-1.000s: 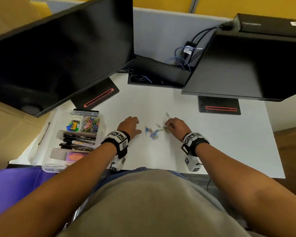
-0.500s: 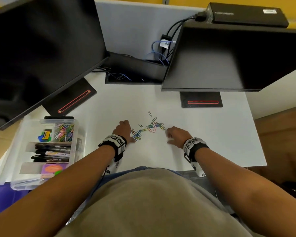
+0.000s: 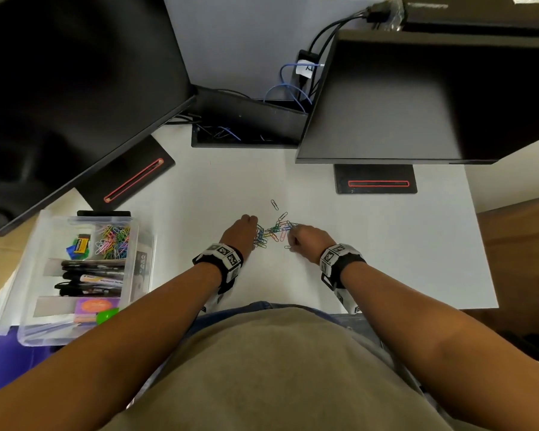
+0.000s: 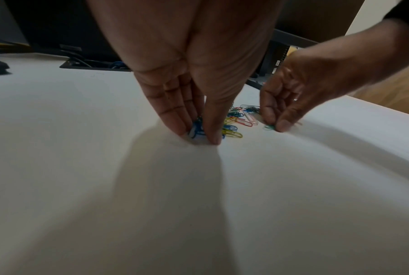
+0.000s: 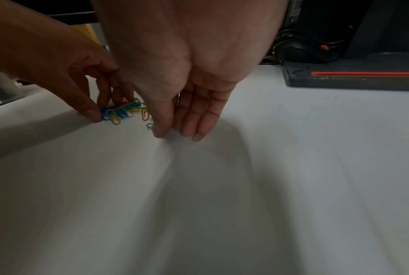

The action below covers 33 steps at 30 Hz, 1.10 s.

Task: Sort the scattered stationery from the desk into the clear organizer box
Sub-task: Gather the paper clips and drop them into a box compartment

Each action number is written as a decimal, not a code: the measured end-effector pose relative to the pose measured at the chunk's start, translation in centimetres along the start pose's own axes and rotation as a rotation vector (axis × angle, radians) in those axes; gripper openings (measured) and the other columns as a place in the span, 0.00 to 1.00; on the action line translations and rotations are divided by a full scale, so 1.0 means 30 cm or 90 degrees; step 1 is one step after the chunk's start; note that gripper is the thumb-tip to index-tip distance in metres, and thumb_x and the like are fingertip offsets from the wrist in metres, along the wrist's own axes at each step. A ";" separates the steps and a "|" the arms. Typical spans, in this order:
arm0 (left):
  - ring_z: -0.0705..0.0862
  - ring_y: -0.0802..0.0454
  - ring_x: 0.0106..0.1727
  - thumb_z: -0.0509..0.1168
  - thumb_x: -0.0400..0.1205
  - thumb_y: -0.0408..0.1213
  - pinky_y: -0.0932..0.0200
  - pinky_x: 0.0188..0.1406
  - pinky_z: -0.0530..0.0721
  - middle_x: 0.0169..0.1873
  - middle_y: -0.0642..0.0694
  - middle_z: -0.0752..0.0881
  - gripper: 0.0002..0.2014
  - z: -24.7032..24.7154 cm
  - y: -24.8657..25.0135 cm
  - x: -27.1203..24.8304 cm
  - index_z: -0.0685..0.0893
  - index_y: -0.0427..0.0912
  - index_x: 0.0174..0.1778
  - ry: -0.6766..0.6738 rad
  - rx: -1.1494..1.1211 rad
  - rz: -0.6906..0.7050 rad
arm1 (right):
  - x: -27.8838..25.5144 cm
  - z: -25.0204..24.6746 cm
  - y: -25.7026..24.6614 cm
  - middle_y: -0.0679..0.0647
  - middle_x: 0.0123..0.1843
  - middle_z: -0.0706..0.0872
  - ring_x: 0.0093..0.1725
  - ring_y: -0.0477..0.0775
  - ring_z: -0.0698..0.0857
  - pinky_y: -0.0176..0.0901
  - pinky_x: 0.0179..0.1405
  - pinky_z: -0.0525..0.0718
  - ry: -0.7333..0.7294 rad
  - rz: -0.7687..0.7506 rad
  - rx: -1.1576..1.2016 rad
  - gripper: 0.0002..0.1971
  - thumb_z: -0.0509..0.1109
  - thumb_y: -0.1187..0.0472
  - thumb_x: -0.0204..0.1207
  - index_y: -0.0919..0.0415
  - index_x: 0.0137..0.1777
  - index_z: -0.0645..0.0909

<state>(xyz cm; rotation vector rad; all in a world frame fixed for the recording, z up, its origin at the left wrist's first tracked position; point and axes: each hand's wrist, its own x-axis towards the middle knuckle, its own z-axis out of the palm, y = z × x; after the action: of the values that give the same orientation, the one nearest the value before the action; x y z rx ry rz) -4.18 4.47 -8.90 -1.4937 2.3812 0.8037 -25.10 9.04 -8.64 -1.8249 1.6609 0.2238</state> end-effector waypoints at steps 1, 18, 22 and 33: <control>0.80 0.41 0.55 0.72 0.75 0.29 0.48 0.45 0.80 0.57 0.40 0.76 0.21 0.002 0.000 0.007 0.73 0.36 0.63 0.010 -0.004 0.014 | 0.012 -0.002 -0.010 0.52 0.52 0.83 0.50 0.57 0.83 0.46 0.46 0.79 0.010 -0.007 0.004 0.04 0.73 0.59 0.77 0.57 0.46 0.80; 0.76 0.43 0.59 0.79 0.71 0.43 0.46 0.50 0.82 0.59 0.42 0.73 0.29 -0.009 0.031 0.051 0.73 0.38 0.62 -0.008 -0.063 -0.008 | 0.037 0.007 0.024 0.59 0.60 0.75 0.60 0.60 0.76 0.55 0.52 0.83 0.123 0.048 0.103 0.33 0.85 0.52 0.63 0.63 0.63 0.75; 0.78 0.44 0.55 0.73 0.76 0.37 0.50 0.47 0.79 0.55 0.43 0.75 0.18 -0.012 0.034 0.070 0.76 0.39 0.57 -0.012 -0.074 0.011 | 0.068 -0.004 -0.003 0.59 0.58 0.76 0.57 0.61 0.78 0.54 0.51 0.81 0.110 0.019 0.123 0.23 0.81 0.58 0.69 0.64 0.58 0.76; 0.80 0.43 0.48 0.61 0.82 0.33 0.52 0.43 0.77 0.47 0.44 0.80 0.05 -0.020 0.014 0.082 0.81 0.41 0.50 0.024 -0.035 0.021 | 0.106 -0.028 -0.023 0.59 0.53 0.79 0.51 0.61 0.81 0.55 0.48 0.83 0.079 -0.015 0.033 0.06 0.63 0.62 0.82 0.63 0.52 0.79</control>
<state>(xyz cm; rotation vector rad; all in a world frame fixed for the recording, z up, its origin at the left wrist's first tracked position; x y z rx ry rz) -5.61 2.40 -9.40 -1.5074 2.4365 0.8620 -24.12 5.94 -9.44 -1.8512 1.7126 0.0583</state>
